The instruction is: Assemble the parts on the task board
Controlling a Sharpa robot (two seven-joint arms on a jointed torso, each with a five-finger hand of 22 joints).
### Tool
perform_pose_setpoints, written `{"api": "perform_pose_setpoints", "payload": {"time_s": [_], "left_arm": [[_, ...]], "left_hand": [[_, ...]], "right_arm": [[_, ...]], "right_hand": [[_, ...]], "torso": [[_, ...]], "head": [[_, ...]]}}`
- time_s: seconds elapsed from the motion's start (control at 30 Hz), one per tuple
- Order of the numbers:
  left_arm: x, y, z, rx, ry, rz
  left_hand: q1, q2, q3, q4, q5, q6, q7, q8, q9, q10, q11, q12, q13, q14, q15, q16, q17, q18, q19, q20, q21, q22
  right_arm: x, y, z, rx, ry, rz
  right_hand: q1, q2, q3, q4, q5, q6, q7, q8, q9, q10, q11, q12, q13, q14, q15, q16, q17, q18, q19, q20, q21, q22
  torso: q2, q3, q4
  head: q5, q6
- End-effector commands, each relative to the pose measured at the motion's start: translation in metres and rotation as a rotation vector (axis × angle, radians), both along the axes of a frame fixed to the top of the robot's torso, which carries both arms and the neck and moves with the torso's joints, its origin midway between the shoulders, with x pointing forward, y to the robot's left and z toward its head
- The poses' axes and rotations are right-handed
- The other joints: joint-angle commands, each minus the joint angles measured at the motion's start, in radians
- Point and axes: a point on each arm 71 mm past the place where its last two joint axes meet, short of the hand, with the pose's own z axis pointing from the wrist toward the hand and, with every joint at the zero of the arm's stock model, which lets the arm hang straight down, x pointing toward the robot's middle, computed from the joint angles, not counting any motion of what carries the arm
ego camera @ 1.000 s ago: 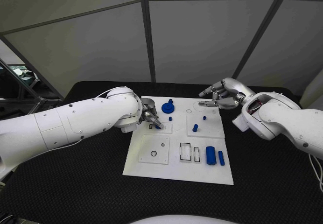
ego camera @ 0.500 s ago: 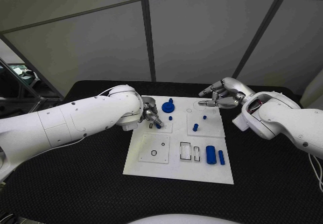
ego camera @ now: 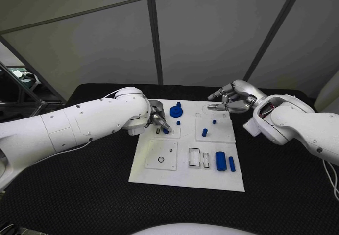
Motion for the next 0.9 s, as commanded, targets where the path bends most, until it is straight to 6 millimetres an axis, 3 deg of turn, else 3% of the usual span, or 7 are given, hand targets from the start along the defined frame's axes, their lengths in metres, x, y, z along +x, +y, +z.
{"api": "perform_pose_setpoints", "payload": {"time_s": [0.03, 0.63, 0.73, 0.87, 0.9], "left_arm": [[-0.0026, -0.0002, -0.0074, 0.033, 0.029, -0.005], [-0.0027, -0.0014, -0.0073, 0.015, 0.027, 0.004], [-0.0026, -0.0004, -0.0075, 0.015, 0.029, 0.006], [-0.0027, 0.0008, -0.0074, 0.014, 0.028, 0.010], [-0.0028, 0.0012, -0.0072, 0.013, 0.026, 0.011]], "left_hand": [[0.038, 0.055, 0.053, -0.042, -0.001, 0.021, -0.011, -0.006, 0.008, 0.044, -0.022, 0.008, 0.007, 0.105, -0.006, 0.008, 0.262, 0.005, 0.005, -0.002, 0.003, 0.002], [-0.020, 0.066, 0.072, -0.029, -0.014, 0.051, -0.019, -0.009, 0.051, 0.057, -0.027, 0.027, 0.022, 0.105, -0.009, 0.010, 0.263, 0.002, 0.014, -0.004, 0.008, 0.017], [-0.042, 0.058, 0.066, -0.019, -0.022, 0.057, -0.022, -0.013, 0.063, 0.059, -0.028, 0.024, 0.023, 0.105, -0.010, 0.010, 0.263, 0.002, 0.014, -0.004, 0.008, 0.018], [-0.093, 0.028, 0.036, 0.014, -0.029, 0.068, -0.025, -0.023, 0.078, 0.061, -0.030, 0.024, 0.026, 0.105, -0.011, 0.010, 0.263, 0.002, 0.016, -0.005, 0.009, 0.021], [-0.109, 0.020, 0.023, 0.029, -0.070, 0.074, -0.028, -0.024, 0.083, 0.062, -0.031, 0.025, 0.028, 0.105, -0.012, 0.010, 0.263, 0.002, 0.017, -0.005, 0.009, 0.022]], "right_arm": [[-0.0003, 0.0015, 0.0014, -0.001, -0.003, 0.012], [0.0000, 0.0014, 0.0012, -0.003, -0.002, 0.011], [0.0000, 0.0011, 0.0012, -0.003, -0.002, 0.010], [0.0001, 0.0007, 0.0012, -0.003, -0.003, 0.009], [0.0001, 0.0006, 0.0012, -0.003, -0.003, 0.009]], "right_hand": [[-0.013, 0.000, -0.002, -0.002, 0.006, 0.006, 0.000, -0.004, -0.002, 0.009, 0.000, 0.005, 0.000, 0.026, -0.009, -0.003, -0.001, 0.014, 0.001, -0.008, -0.004, 0.081], [-0.013, 0.000, -0.002, -0.002, 0.006, 0.006, 0.000, -0.004, -0.002, 0.009, 0.000, 0.005, 0.000, 0.026, -0.009, -0.003, -0.001, 0.014, 0.001, -0.008, -0.004, 0.081], [-0.014, 0.001, -0.001, -0.002, 0.006, 0.007, 0.000, -0.005, -0.002, 0.009, 0.000, 0.004, -0.001, 0.026, -0.009, -0.004, -0.003, 0.014, 0.000, -0.008, -0.005, 0.080], [-0.016, 0.002, -0.001, -0.003, 0.005, 0.007, 0.000, -0.006, -0.002, 0.009, 0.000, 0.004, -0.002, 0.026, -0.010, -0.005, -0.004, 0.014, 0.000, -0.008, -0.006, 0.079], [-0.016, 0.002, -0.001, -0.003, 0.005, 0.007, 0.000, -0.006, -0.002, 0.008, 0.000, 0.003, -0.003, 0.026, -0.010, -0.006, -0.004, 0.014, 0.000, -0.008, -0.006, 0.079]], "torso": [[-0.001, -0.0004, 0.0016], [-0.001, -0.0003, 0.0015], [-0.001, -0.0006, 0.0015], [-0.001, -0.0006, 0.0016], [-0.001, -0.0008, 0.0016]], "head": [[-0.001, -0.001], [0.001, 0.002], [0.000, 0.001], [-0.001, 0.002], [-0.002, 0.002]]}}
